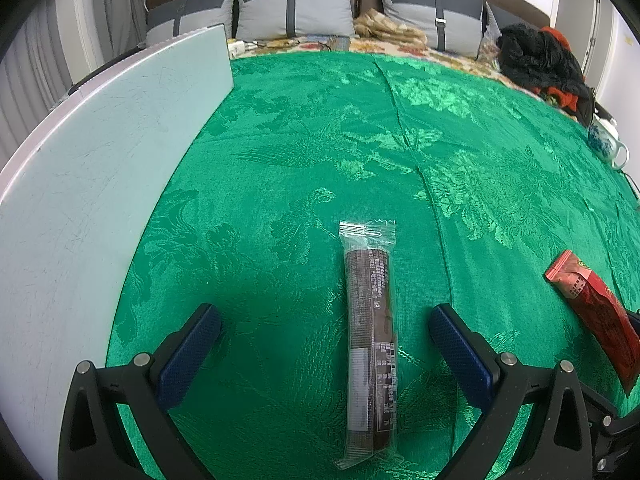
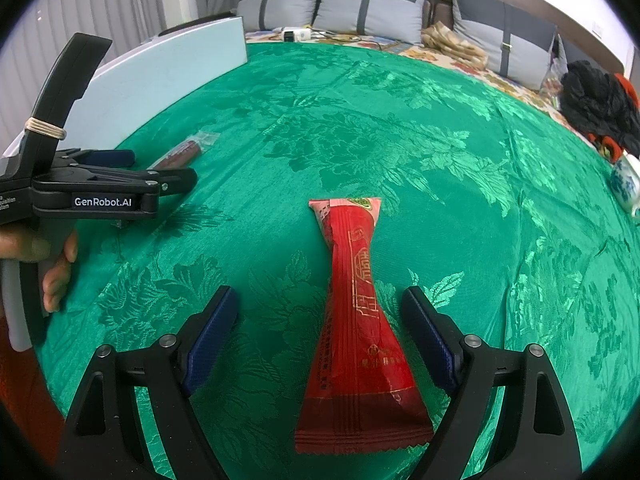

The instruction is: Organize snacks

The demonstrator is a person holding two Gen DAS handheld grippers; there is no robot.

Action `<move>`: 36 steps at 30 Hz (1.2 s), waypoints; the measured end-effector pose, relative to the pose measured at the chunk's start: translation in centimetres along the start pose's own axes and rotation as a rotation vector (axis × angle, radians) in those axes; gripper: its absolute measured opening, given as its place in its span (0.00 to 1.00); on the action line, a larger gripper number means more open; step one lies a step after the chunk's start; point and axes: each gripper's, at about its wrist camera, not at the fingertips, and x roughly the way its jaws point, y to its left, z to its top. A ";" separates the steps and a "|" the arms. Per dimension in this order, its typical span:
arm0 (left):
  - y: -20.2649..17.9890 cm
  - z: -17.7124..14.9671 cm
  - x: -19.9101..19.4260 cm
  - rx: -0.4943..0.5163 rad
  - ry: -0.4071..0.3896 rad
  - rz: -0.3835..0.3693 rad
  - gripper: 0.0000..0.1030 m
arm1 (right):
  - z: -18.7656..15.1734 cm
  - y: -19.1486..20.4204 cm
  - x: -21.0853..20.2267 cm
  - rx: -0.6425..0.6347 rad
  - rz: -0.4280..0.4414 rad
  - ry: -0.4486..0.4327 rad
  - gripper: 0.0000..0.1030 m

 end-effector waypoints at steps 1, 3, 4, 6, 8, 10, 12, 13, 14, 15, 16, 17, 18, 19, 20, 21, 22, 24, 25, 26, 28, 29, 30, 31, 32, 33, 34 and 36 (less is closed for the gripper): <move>-0.1 0.2 0.0 0.005 0.024 -0.004 1.00 | 0.0 0.0 0.0 0.004 0.000 0.002 0.84; -0.3 0.8 0.3 0.032 0.110 -0.019 1.00 | 0.2 0.0 0.0 0.011 -0.003 0.034 0.85; -0.5 1.0 0.4 0.049 0.148 -0.028 1.00 | 0.6 0.2 0.1 0.011 -0.003 0.076 0.85; -0.8 1.4 0.6 0.078 0.210 -0.042 0.98 | 2.3 0.3 0.9 0.007 0.007 0.221 0.84; -1.0 1.6 0.3 0.094 0.219 -0.051 0.82 | 3.6 0.0 1.2 0.030 0.030 0.288 0.83; -1.3 1.6 -0.4 0.117 0.202 -0.063 0.56 | 4.5 -0.5 1.2 0.070 0.055 0.300 0.80; -1.2 1.6 -0.9 0.119 0.200 -0.077 0.26 | 4.8 -0.9 1.6 0.100 0.062 0.334 0.19; -1.1 1.5 -0.9 0.117 0.201 -0.074 0.18 | 4.8 -1.1 1.6 0.109 0.049 0.348 0.18; -0.8 1.4 -1.1 0.106 0.207 -0.081 0.18 | 4.7 -1.4 1.3 0.124 0.041 0.348 0.17; -0.4 1.1 -1.4 0.083 0.206 -0.105 0.18 | 4.6 -1.7 1.0 0.148 0.070 0.344 0.15; -0.1 1.0 -1.6 0.061 0.202 -0.124 0.18 | 4.5 -1.9 0.7 0.166 0.084 0.340 0.15; 0.3 0.8 -2.1 0.034 0.190 -0.143 0.17 | 4.4 -2.0 0.0 0.182 0.090 0.328 0.15; 0.8 0.6 -3.0 -0.005 0.169 -0.172 0.17 | 4.3 -2.2 -0.7 0.193 0.101 0.310 0.15; 1.3 0.4 -4.1 -0.046 0.144 -0.215 0.17 | 4.4 -2.2 -1.4 0.207 0.117 0.292 0.15; 1.6 0.4 -5.0 -0.070 0.127 -0.238 0.17 | 4.7 -2.3 -2.3 0.226 0.133 0.269 0.15; 2.2 0.3 -6.5 -0.109 0.093 -0.273 0.17 | 5.1 -2.4 -3.0 0.240 0.143 0.251 0.15; 2.9 0.2 -8.1 -0.145 0.059 -0.306 0.17 | 5.6 -2.4 -3.8 0.250 0.152 0.231 0.15; 4.6 0.4 -10.8 -0.206 0.007 -0.351 0.17 | 7.5 -2.0 -5.3 0.259 0.179 0.187 0.15; 5.7 0.6 -12.0 -0.232 -0.016 -0.365 0.18 | 8.6 -1.5 -6.0 0.256 0.195 0.164 0.15; 7.1 0.9 -13.3 -0.258 -0.042 -0.374 0.18 | 10.0 -0.7 -6.9 0.245 0.214 0.135 0.15; 10.5 1.8 -15.8 -0.297 -0.087 -0.360 0.18 | 12.9 1.2 -8.1 0.222 0.246 0.085 0.15; 12.4 2.2 -16.8 -0.316 -0.106 -0.337 0.18 | 14.7 2.7 -8.9 0.204 0.270 0.051 0.15; 15.1 2.6 -17.8 -0.338 -0.127 -0.300 0.18 | 16.3 4.1 -9.5 0.188 0.292 0.026 0.15; 17.2 2.9 -18.4 -0.353 -0.140 -0.261 0.18 | 17.5 5.6 -9.8 0.175 0.313 0.004 0.15; 18.5 2.9 -18.6 -0.365 -0.145 -0.230 0.18 | 19.2 7.6 -10.3 0.157 0.348 -0.021 0.15; 21.1 3.0 -18.9 -0.391 -0.144 -0.173 0.18 | 20.3 9.2 -10.5 0.144 0.372 -0.036 0.15; 22.8 2.9 -18.9 -0.409 -0.142 -0.141 0.18 | 21.6 10.8 -10.6 0.128 0.397 -0.048 0.15; 25.4 2.4 -18.6 -0.430 -0.133 -0.074 0.18 | 24.0 15.1 -10.4 0.080 0.449 -0.063 0.15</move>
